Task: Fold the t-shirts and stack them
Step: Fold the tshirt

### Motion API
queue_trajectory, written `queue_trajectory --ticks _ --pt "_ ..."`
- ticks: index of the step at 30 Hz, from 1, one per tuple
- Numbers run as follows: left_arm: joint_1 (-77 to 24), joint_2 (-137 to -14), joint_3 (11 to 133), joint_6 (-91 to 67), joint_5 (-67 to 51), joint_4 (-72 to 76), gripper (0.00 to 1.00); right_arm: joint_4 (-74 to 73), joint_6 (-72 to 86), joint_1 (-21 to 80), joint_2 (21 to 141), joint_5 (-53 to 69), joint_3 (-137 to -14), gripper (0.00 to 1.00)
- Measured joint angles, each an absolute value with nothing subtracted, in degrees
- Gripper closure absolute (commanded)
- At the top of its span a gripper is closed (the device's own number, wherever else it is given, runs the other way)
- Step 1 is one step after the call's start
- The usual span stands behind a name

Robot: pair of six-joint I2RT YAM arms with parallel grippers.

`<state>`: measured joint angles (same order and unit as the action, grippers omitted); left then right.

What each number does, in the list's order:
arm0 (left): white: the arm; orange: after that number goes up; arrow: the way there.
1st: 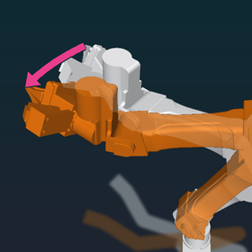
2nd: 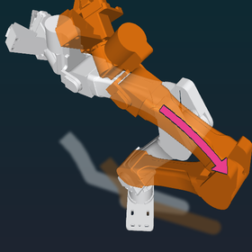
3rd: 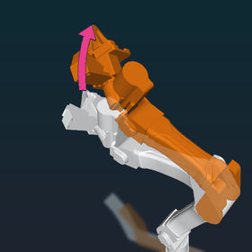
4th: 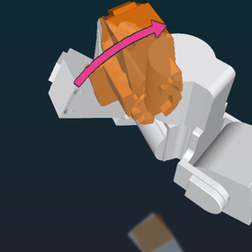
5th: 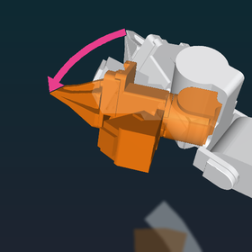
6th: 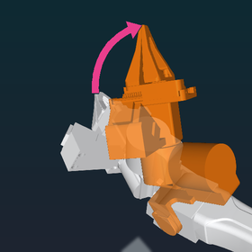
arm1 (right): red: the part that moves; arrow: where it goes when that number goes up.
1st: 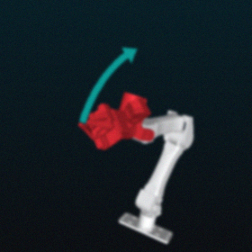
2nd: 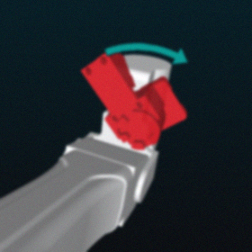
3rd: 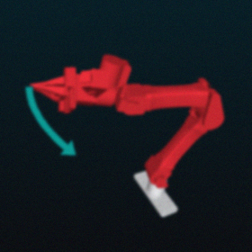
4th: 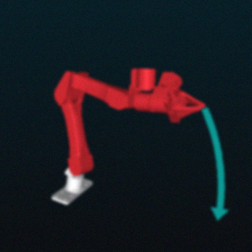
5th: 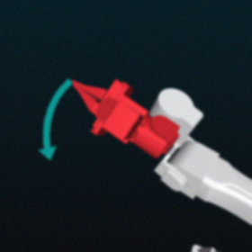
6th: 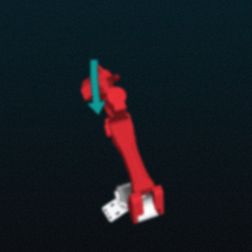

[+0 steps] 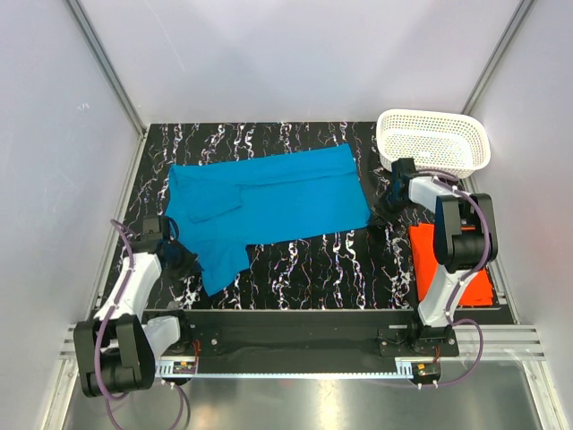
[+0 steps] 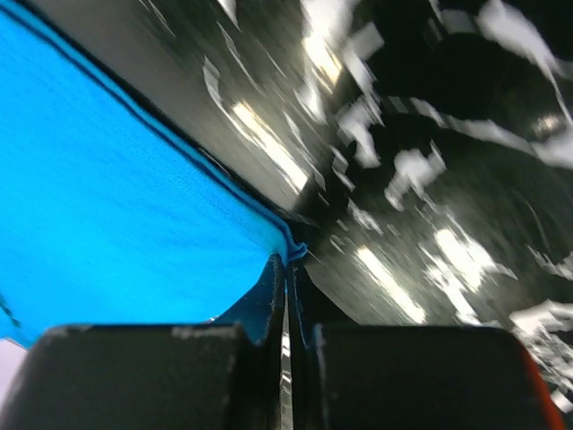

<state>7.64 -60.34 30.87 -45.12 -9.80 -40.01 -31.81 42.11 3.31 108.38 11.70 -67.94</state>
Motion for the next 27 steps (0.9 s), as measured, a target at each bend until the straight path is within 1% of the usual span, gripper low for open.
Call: queue_trajectory --ticks 6,11,15,20,27 --pt "7.88 -57.82 31.07 -44.82 -11.27 -42.65 1.0 -32.91 38.87 3.31 103.88 12.14 -63.94 1.0" --pt "7.88 -58.76 34.61 -43.13 -11.35 -44.58 1.0 -33.95 36.53 3.31 103.26 12.16 -66.3 1.0" --pt "7.88 -62.7 41.3 -41.71 -10.85 -45.17 1.0 -36.6 35.03 3.31 105.82 12.14 -74.78 1.0" --pt "7.88 -71.4 52.47 -40.29 -10.22 -44.88 1.0 -37.78 34.22 3.31 113.97 13.23 -88.27 1.0" --pt "7.92 -84.44 65.01 -39.88 -9.58 -43.46 1.0 -40.47 34.26 3.31 122.91 14.66 -98.13 1.0"
